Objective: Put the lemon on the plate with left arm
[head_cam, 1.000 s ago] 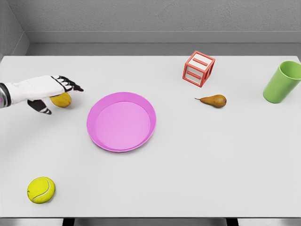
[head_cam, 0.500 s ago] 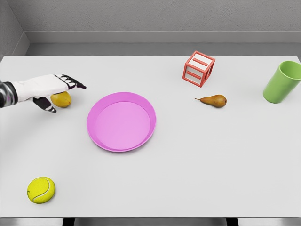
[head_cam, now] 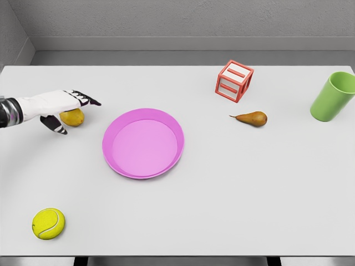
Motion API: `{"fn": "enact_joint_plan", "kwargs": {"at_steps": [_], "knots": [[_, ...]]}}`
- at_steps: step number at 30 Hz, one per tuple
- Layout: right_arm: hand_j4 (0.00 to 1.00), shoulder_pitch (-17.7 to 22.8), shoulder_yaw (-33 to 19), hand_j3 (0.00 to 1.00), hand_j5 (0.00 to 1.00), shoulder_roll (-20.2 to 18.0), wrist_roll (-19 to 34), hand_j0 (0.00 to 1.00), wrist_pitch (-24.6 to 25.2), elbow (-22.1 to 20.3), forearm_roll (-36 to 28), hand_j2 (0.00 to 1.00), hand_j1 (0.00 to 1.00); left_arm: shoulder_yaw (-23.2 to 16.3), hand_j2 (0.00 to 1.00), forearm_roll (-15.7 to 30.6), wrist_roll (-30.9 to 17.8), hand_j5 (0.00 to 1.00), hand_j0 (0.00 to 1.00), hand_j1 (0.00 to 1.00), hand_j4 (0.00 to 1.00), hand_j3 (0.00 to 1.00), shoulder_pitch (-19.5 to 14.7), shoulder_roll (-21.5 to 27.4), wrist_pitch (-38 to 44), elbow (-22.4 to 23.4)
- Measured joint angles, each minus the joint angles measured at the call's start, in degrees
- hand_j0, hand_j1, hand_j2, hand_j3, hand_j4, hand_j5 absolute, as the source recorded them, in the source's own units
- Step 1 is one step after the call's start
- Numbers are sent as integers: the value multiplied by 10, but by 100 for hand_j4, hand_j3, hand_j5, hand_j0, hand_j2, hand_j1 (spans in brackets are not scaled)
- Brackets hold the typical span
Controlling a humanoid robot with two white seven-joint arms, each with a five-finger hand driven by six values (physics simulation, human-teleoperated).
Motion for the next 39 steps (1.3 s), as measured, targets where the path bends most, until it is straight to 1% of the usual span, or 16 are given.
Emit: {"fn": "enact_joint_plan", "kwargs": {"at_steps": [6,8,10,13,14,23,24,27,34,36,39], "knots": [[100,0,0,100,100,0,0,100,0,0,0,100,100,2,100,-8,-1,100,100,100,100,100,-2,3,0,9],[100,0,0,100,100,0,0,100,0,0,0,100,100,3,94,-16,-1,94,94,94,94,94,-2,3,0,11],[100,0,0,100,100,0,0,100,0,0,0,100,100,3,91,-24,-1,91,91,91,91,91,-2,1,0,11],[100,0,0,100,100,0,0,100,0,0,0,100,100,2,91,-32,-1,91,91,91,91,91,-3,0,0,10],[100,0,0,100,100,0,0,100,0,0,0,100,100,2,87,-34,-1,87,87,87,87,87,-6,0,0,10],[100,0,0,100,100,0,0,100,0,0,0,100,100,-1,87,-51,-1,87,87,87,87,87,-6,1,0,12],[100,0,0,100,100,0,0,100,0,0,0,100,100,-1,86,-52,-1,86,86,86,86,86,-7,1,0,12],[100,0,0,100,100,0,0,100,0,0,0,100,100,-1,78,-57,-1,78,78,78,78,78,-7,3,0,13],[100,0,0,100,100,0,0,100,0,0,0,100,100,-1,73,-64,-1,73,73,73,73,73,-6,5,0,13],[100,0,0,100,100,0,0,100,0,0,0,100,100,-1,68,-64,-1,68,68,68,68,68,-6,5,0,13],[100,0,0,100,100,0,0,100,0,0,0,100,100,-1,65,-65,-1,65,65,65,65,65,-7,5,0,13]]}}
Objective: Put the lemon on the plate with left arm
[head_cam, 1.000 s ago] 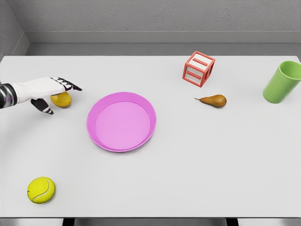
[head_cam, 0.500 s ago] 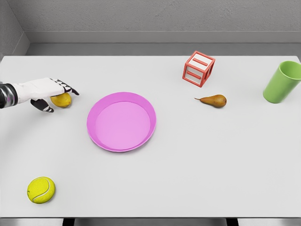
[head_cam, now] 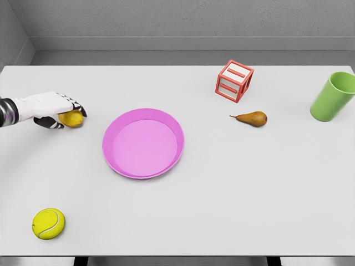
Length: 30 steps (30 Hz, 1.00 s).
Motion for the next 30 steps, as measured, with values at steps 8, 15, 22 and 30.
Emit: {"fn": "enact_joint_plan", "kwargs": {"at_steps": [8,15,22,30], "knots": [[100,0,0,100,100,0,0,100,0,0,0,100,100,1,55,1,-5,55,55,55,55,55,0,0,1,0],[100,0,0,100,100,0,0,100,0,0,0,100,100,7,55,3,-6,55,55,55,55,55,-2,3,0,-1],[100,0,0,100,100,0,0,100,0,0,0,100,100,19,55,4,-7,55,55,55,55,55,-11,5,0,0],[100,0,0,100,100,0,0,100,0,0,0,100,100,35,55,7,-6,55,55,55,55,55,-11,4,0,-4]]}}
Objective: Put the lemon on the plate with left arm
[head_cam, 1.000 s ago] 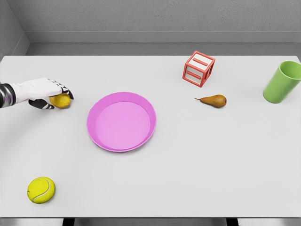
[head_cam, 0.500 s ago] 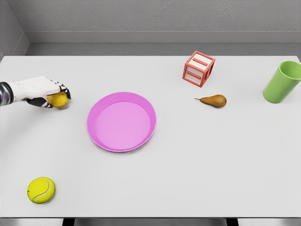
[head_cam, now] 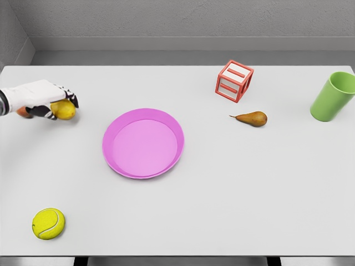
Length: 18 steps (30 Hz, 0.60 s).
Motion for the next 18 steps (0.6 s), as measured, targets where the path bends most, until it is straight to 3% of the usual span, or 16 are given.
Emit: {"fn": "enact_joint_plan", "kwargs": {"at_steps": [7,18], "knots": [[100,0,0,100,100,0,0,100,0,0,0,100,100,19,55,4,0,55,55,55,55,55,1,-9,0,-8],[100,0,0,100,100,0,0,100,0,0,0,100,100,23,55,20,0,55,55,55,55,55,6,-30,0,-68]]}}
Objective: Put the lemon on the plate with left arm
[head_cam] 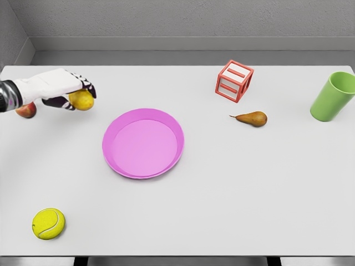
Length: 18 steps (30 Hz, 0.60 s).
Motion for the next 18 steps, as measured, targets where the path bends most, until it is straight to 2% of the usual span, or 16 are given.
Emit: {"fn": "enact_joint_plan", "kwargs": {"at_steps": [8,18], "knots": [[100,0,0,100,100,0,0,100,0,0,0,100,100,-8,55,21,0,55,55,55,55,55,4,-8,0,-41],[100,0,0,100,100,0,0,100,0,0,0,100,100,-41,55,43,0,55,55,55,55,55,38,-12,0,-121]]}}
